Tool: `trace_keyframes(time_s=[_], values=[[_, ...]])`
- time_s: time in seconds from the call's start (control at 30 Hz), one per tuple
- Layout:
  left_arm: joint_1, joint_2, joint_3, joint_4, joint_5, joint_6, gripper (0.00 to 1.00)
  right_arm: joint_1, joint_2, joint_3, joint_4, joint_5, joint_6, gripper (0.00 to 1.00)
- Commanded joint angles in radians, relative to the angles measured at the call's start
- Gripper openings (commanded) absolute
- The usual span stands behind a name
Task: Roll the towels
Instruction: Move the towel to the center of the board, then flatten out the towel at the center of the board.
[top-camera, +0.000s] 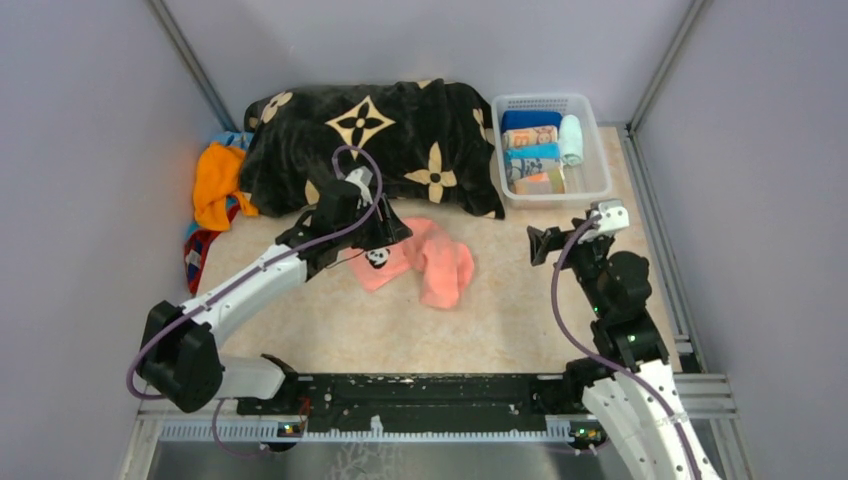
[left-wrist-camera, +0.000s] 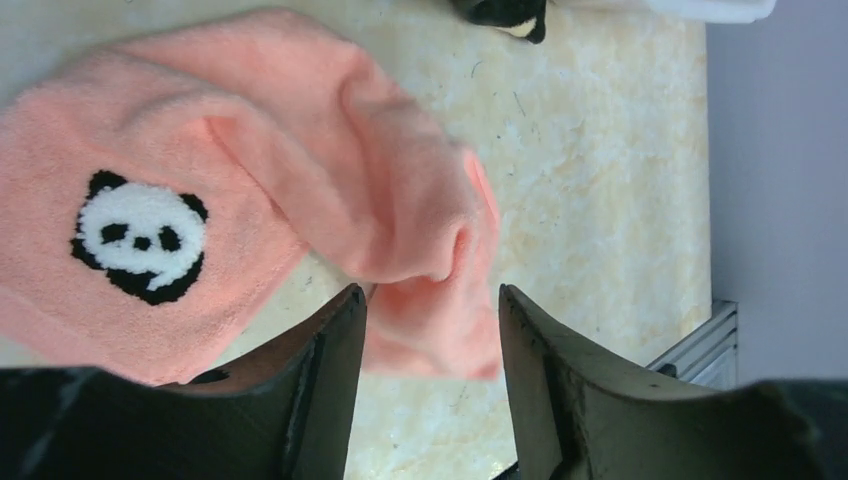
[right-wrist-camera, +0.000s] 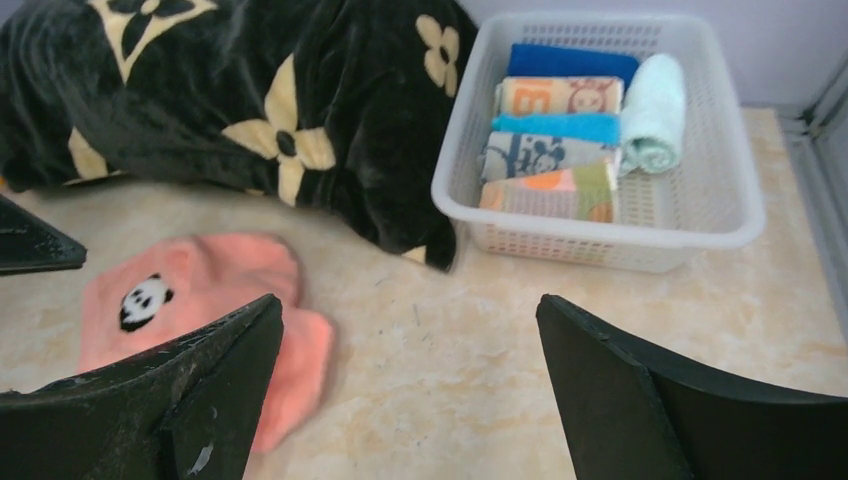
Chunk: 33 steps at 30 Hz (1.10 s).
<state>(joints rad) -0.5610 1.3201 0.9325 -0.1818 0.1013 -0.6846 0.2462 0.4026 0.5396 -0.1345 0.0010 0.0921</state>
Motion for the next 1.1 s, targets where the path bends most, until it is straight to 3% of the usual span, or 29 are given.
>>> trace_keyframes(time_s=[0.0, 0.27, 0.4, 0.83, 1.07], values=[[-0.008, -0.035, -0.036, -0.045, -0.009, 0.076, 0.59, 0.011, 0.127, 0.114, -0.046, -0.128, 0.058, 0.97], [-0.007, -0.149, -0.225, -0.137, -0.174, 0.097, 0.66, 0.017, 0.412, 0.134, -0.086, -0.323, 0.125, 0.83], [-0.007, -0.152, -0.273, -0.161, -0.236, 0.097, 0.67, 0.103, 0.508, 0.122, -0.082, -0.285, 0.12, 0.82], [-0.017, 0.087, -0.19, -0.208, -0.251, 0.146, 0.6, 0.313, 0.678, 0.099, -0.027, -0.182, 0.134, 0.78], [-0.08, 0.216, -0.13, -0.249, -0.324, 0.148, 0.55, 0.38, 0.705, 0.09, -0.038, -0.129, 0.13, 0.76]])
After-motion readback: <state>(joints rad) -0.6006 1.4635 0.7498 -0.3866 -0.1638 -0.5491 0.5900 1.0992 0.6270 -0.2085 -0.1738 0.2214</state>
